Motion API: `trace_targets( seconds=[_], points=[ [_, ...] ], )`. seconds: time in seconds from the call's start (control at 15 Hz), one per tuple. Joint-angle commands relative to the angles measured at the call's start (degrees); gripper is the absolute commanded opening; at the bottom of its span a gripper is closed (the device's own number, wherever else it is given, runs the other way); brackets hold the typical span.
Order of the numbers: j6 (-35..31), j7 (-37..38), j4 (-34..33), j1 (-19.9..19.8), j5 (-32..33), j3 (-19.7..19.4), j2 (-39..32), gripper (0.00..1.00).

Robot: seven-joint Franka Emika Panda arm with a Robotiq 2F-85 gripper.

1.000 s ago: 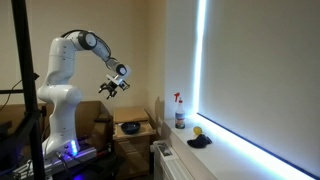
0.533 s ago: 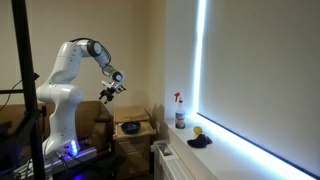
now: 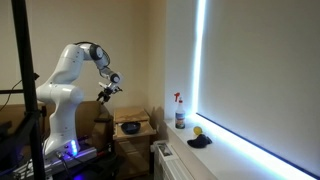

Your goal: Put the black glasses case in the bowl

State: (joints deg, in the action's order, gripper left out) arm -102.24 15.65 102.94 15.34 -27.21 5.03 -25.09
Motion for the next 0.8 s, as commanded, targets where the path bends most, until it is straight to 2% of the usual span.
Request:
trace_targets(
  seconds=[0.0, 0.2, 0.47, 0.53, 0.73],
  points=[
    [-6.5, 10.7, -2.3, 0.5, -1.0, 0.8, -3.4, 1.00],
    [-13.5, 22.4, -5.8, 3.5, 1.6, 0.5, -7.5, 1.00],
    [-17.4, 37.3, -7.0, 5.8, 4.4, 0.5, -9.7, 1.00],
    [-16.5, 33.1, -5.8, 4.3, 4.4, 1.9, -8.8, 1.00],
    [-17.2, 36.9, -6.3, 4.9, 4.8, 1.9, -9.4, 1.00]
  ],
)
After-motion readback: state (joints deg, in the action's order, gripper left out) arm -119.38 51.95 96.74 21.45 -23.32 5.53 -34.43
